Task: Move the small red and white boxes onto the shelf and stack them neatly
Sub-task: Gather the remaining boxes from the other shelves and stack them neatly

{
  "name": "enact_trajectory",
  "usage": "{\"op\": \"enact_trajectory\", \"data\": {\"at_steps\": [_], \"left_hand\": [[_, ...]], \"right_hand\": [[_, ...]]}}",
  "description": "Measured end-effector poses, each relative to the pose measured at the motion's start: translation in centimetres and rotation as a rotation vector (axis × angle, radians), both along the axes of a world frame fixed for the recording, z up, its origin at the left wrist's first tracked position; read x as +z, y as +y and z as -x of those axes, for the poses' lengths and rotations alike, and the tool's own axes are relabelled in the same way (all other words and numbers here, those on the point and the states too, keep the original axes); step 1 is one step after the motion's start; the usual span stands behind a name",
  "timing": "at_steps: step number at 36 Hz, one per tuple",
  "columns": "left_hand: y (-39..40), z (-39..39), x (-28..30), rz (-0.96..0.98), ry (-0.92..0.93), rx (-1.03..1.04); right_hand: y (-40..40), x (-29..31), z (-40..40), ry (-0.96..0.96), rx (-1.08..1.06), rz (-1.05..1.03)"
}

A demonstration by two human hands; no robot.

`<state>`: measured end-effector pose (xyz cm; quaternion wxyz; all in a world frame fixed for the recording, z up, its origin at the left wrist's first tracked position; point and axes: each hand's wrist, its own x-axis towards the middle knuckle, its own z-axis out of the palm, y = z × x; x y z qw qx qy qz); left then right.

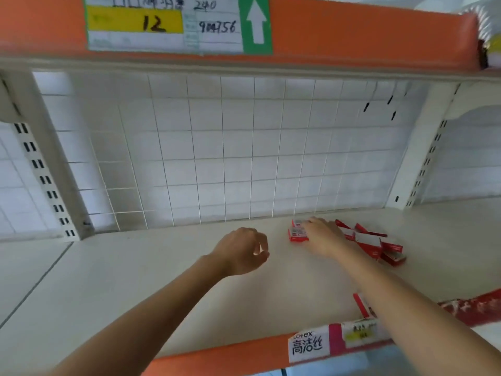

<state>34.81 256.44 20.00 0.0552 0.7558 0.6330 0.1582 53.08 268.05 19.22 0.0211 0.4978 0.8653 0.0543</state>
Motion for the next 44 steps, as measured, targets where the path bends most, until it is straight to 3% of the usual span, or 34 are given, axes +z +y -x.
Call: {"op": "enact_trajectory", "data": {"at_steps": [8,12,21,25,30,44], "left_hand": [[-0.5,-3.0,-0.7,0.035,-0.02,0.116],[-1.5,-3.6,-1.2,0.039,-0.038,0.18],[-3.9,-3.1,-1.8,0.042,-0.056,0.302],[-5.9,-1.9,-1.7,0.017,-0.075,0.354],[-11.0,2.1,-1.4,-0.007,-0.089,0.449],[-33.8,17.6,-0.3,-0.046,-0.019,0.773]], "right_hand": [[1.5,-1.0,-0.4,-0.038,0.079,-0.036],[2.0,-1.2,-0.6,0.032,0.107,0.013],[0.3,-1.7,1.6,0.12,0.369,0.014],[-1.8,-1.6,4.2,0.18,0.518,0.167],[-5.6,-0.8,8.4,0.163,0.61,0.302],[-25.8,0.9,27.8,0.44,0.955,0.296]]}}
